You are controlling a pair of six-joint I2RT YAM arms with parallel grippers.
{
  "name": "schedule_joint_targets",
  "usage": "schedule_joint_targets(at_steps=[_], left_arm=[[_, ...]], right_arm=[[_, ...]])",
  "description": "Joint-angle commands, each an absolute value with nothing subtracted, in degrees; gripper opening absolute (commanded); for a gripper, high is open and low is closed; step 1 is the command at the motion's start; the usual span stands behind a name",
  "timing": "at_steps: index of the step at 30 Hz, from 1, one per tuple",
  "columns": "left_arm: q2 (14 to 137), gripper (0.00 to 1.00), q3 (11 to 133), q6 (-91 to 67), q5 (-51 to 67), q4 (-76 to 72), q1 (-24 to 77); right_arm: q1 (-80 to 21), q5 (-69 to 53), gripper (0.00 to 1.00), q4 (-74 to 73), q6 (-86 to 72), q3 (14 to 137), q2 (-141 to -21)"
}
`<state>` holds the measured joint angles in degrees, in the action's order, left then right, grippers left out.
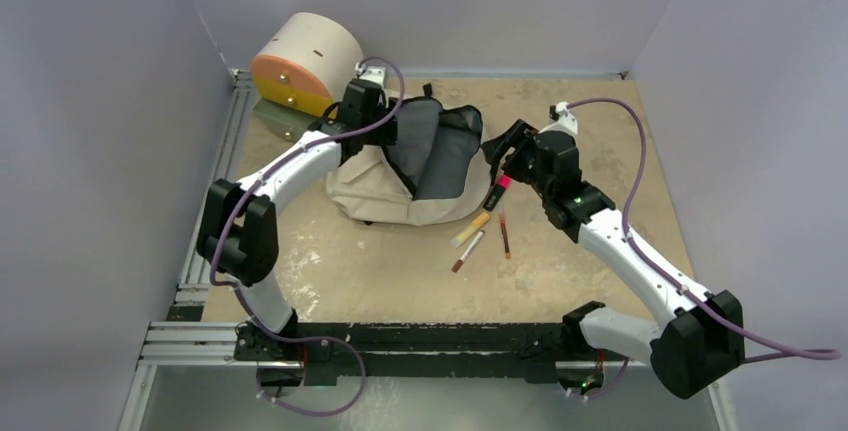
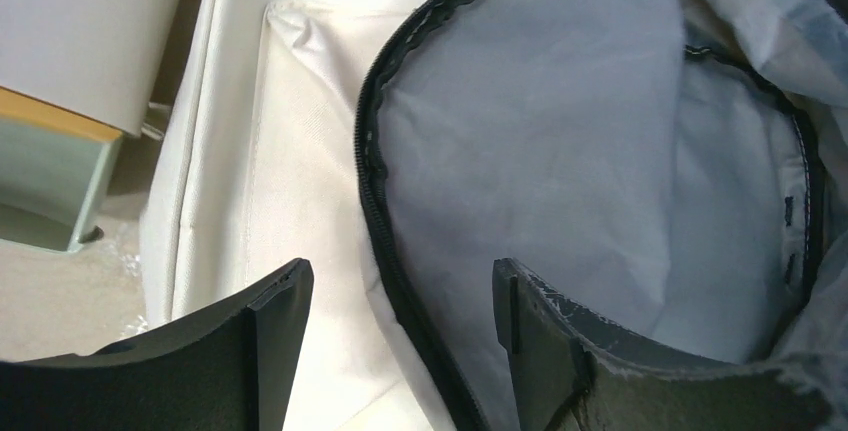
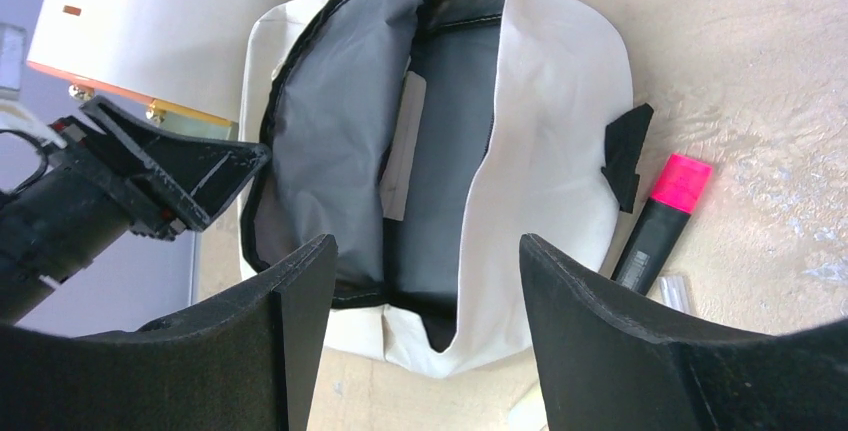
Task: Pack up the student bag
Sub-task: Adjust the student bag at the center of the board.
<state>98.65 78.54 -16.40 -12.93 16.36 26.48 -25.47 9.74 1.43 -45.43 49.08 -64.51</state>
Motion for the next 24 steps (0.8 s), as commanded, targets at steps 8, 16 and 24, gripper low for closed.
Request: schedule_joint_targets(at_steps=[8,16,24], left_arm=[[103.1,0.65,81.95,-25.41,4.22,17.61,22.34],[103.54,0.34,81.86,-26.07,9.49,16.42,21.62],[97.54,0.13,78.81,-22.68,14.65,9.22,22.14]], right_arm=[[-25.58,11.85,0.69,0.77,-45.09,50.36,-63.92],[-25.65,13.01,0.69,0.13,-44.67,51.79,-63.22],[-25.61,13.49,0.69,-0.53,-44.73,49.46,-60.75]])
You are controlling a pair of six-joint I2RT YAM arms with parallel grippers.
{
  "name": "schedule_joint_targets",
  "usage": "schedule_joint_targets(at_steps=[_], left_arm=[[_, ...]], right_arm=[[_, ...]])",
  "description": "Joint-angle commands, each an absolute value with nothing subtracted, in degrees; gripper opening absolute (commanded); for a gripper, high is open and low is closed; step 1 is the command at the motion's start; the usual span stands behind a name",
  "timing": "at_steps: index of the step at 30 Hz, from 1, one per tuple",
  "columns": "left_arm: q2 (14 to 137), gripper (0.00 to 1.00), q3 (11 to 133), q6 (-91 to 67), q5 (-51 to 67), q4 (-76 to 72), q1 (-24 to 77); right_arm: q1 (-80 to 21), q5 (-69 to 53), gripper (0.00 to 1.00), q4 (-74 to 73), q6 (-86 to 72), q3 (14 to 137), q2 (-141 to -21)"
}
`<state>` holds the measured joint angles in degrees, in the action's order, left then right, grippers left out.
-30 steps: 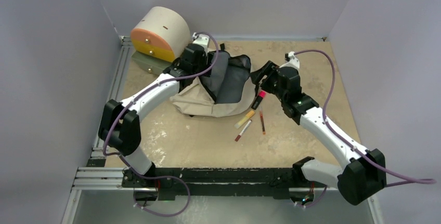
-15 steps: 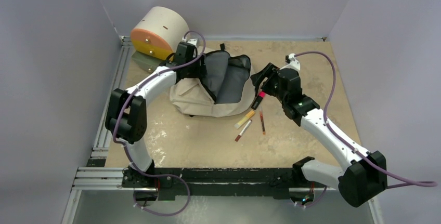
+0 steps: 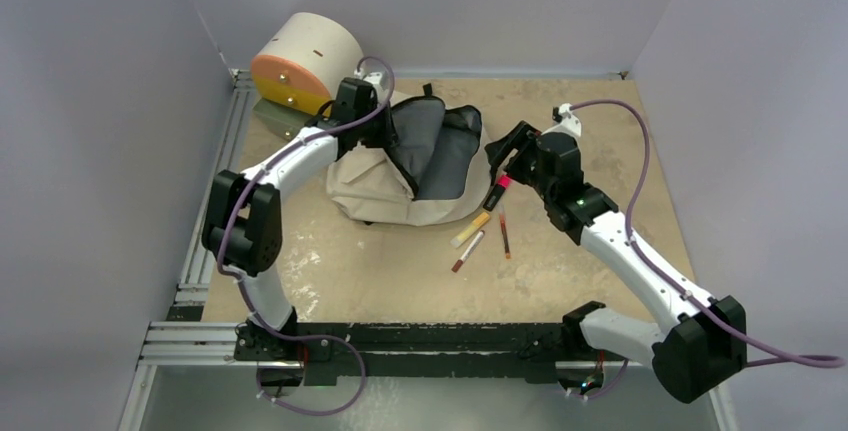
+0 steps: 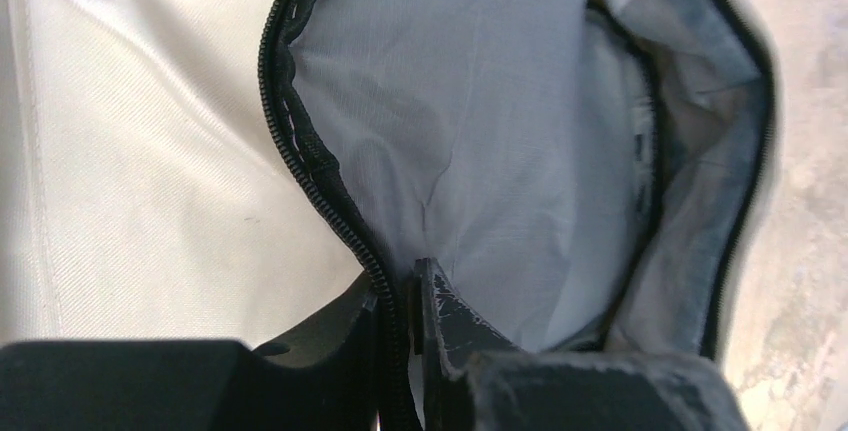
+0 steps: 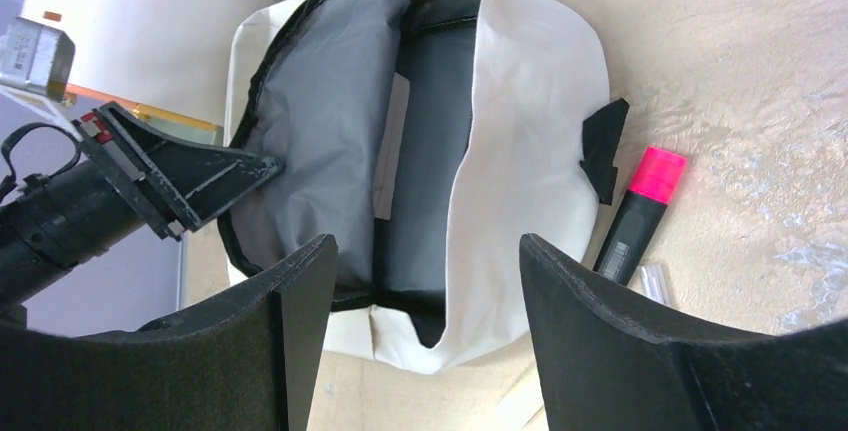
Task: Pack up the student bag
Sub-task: Adjust the student bag at the center of the board.
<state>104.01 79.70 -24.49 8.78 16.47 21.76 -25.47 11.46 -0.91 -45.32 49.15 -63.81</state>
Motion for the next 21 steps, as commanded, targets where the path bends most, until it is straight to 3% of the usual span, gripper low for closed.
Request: schedule_joint_targets(at_steps=[1,10,16,21], left_arm=[[96.83,0.13,78.36,-22.52,15.07,8.06,22.71],[102.77,0.18,88.53,-17.93,15.21,8.5,33.88],[107.24,0.34,91.38,-16.01,17.58,9.29,36.64],[107.53,0.35,91.07,-14.77,17.11,9.63,36.9]], right_arm=[[-25.58,13.45,0.69,-1.3,-44.74,49.28,-60.41],[-25.6,13.53,0.69,-2.85,-45.72,46.59,-57.29],[-25.58,13.51,0.69,-3.55,-45.72,46.45,-56.0],[-25.6,11.71,0.69,-2.93,-46.42,45.61,-56.7]])
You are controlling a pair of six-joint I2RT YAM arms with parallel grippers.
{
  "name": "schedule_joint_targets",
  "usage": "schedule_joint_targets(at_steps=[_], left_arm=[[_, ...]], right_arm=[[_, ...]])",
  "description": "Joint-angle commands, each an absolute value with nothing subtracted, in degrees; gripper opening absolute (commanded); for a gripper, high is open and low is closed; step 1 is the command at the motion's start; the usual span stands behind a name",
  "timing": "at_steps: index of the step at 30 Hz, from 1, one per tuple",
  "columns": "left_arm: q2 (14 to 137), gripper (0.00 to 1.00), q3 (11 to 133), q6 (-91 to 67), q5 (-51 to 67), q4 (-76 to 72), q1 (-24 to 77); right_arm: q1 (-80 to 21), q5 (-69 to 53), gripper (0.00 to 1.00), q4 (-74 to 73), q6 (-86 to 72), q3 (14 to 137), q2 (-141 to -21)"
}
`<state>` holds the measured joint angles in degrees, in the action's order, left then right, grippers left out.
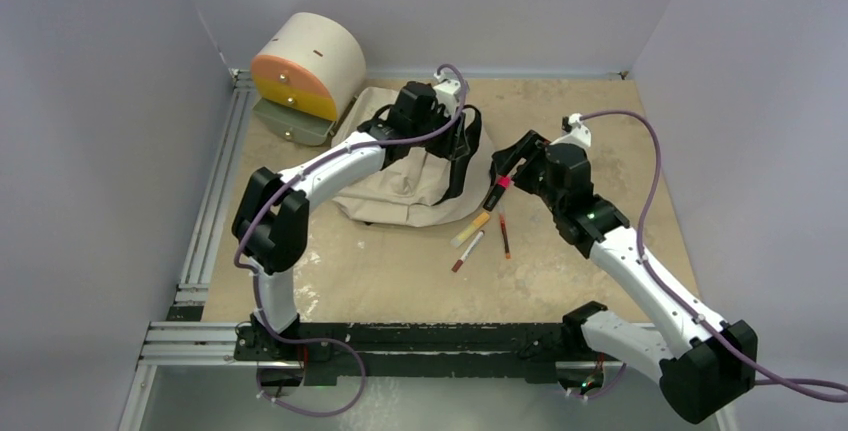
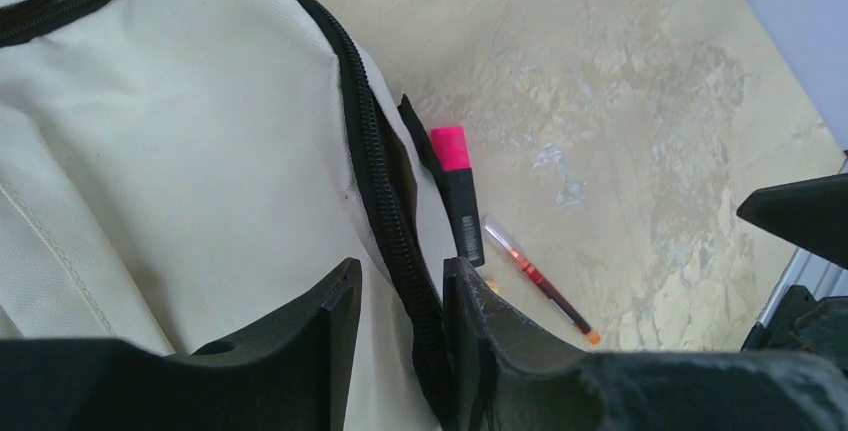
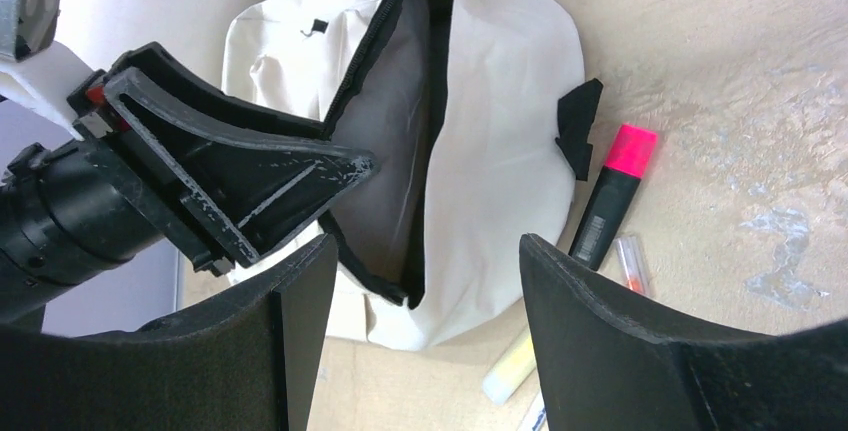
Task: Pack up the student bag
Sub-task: Adjust the student bag at the center of the board.
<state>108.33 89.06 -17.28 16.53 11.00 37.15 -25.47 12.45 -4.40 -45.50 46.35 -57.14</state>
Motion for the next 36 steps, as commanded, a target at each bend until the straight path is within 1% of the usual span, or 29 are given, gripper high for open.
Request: schedule_joint_targets(at_steps=[1,4,10,20,27,32,36], left_arm=[[107.44,0.35,90.75,-14.5,16.74,9.55,36.86],[107.08,0.31,89.55,-13.9,16.0,9.04,36.87],[106.26,0.18,86.97,-13.09,14.17,7.72,36.85],[105.58,0.13,85.8,-12.63,12.48,7.47,36.53],[104.12,0.01,84.76,-13.42,12.22,6.76,35.49],[103.52,0.0,84.14,-13.7,12.21,6.46,35.13],[103.32,0.0,83.95,-13.8,12.31,6.37,34.98]], right_arm=[[-25.58,10.93,0.69,-2.41,-46.55,45.43,-57.57],[-25.58,9.93,0.69,-1.0,-46.54,45.96,-61.43],[-25.61,7.47,0.69,2.54,-45.88,49.64,-69.59],[-25.61,2.35,0.69,8.35,-46.14,53.68,-80.75],[-25.71,3.43,0.68,7.48,-45.86,57.06,-87.35],[-25.69,5.91,0.63,5.29,-44.9,59.23,-90.87],[-25.69,7.29,0.5,5.44,-44.39,59.24,-90.71]])
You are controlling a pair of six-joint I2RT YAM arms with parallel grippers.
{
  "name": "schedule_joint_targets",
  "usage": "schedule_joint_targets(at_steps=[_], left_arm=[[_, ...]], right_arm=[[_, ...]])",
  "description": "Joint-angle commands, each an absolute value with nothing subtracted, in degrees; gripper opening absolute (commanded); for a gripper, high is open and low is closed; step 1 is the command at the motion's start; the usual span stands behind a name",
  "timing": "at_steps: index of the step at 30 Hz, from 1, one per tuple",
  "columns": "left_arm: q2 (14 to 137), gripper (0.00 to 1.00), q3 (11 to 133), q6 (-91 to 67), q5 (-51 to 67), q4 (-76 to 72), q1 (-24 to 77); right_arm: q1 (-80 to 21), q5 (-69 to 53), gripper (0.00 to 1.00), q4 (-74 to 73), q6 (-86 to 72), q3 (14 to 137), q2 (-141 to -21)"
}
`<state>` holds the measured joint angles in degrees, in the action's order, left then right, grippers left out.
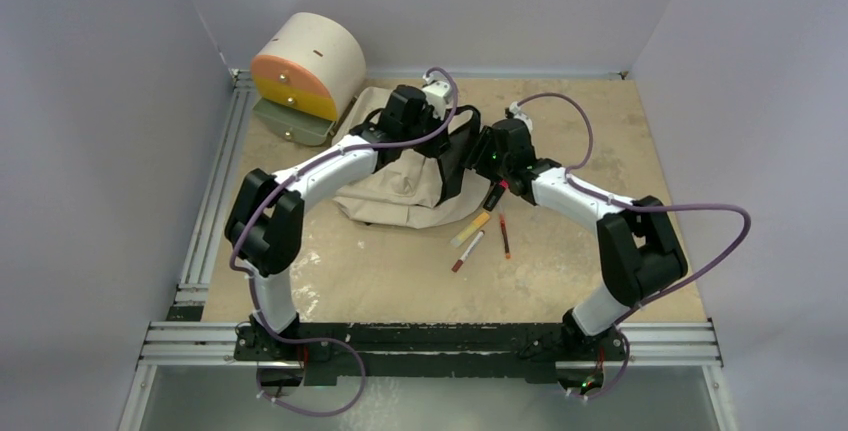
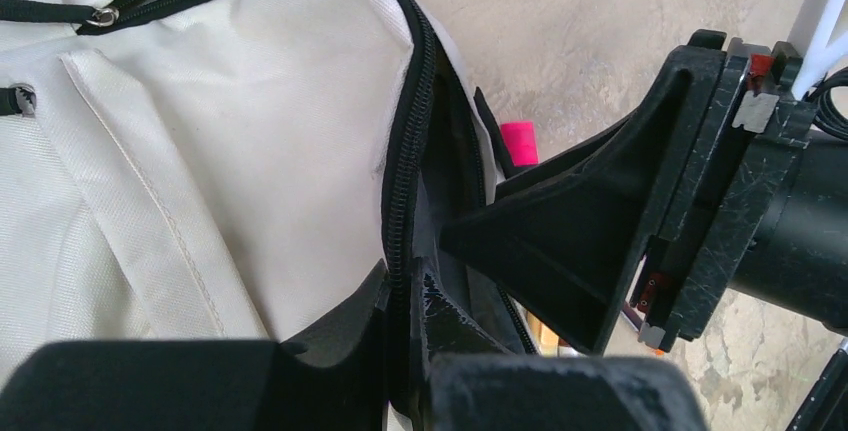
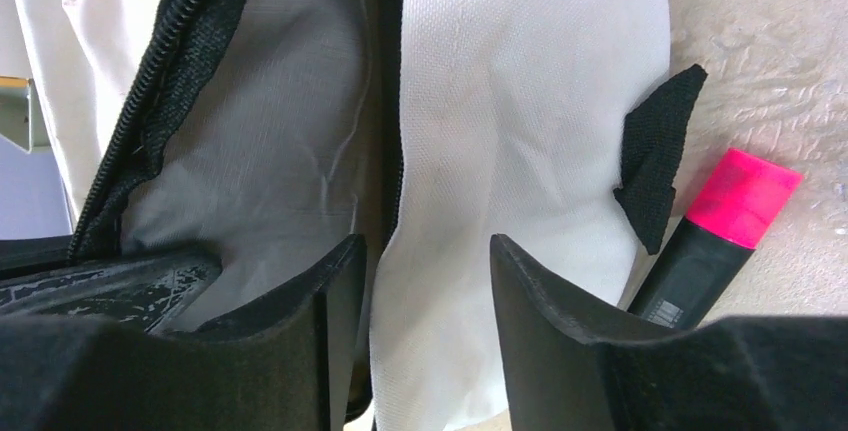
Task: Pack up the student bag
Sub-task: Adjust the student bag at the center of the board.
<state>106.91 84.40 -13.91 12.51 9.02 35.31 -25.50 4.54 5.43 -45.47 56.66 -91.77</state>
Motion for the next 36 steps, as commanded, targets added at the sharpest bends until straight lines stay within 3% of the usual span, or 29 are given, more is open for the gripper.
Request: schedule_joint_targets(at_steps=[1,3,11,24,36], left_arm=[[103.22,0.0,83.87,-13.8,12.31,6.29,34.94],[103.25,0.0,83.77,-13.92,12.3,6.18,34.82],[103.19,0.0,83.23,-15.26,11.92,5.41,34.45],[105.63,0.0,85.1,-20.69,6.62,3.14,33.22],[107.44,0.0,86.22,-22.66,14.26,3.84,36.21]], right_arm=[[-25.7,7.51,0.49,5.29,-44.28,59.19,-90.42],[-25.71,8.06,0.36,5.0,-44.19,58.79,-89.26],[-25.66,7.95,0.0,3.74,-43.88,56.61,-85.03],[-25.69,1.57,0.0,6.79,-41.58,56.36,-78.95],[-25.58,1.15,0.0,11.78,-45.18,55.46,-76.3]])
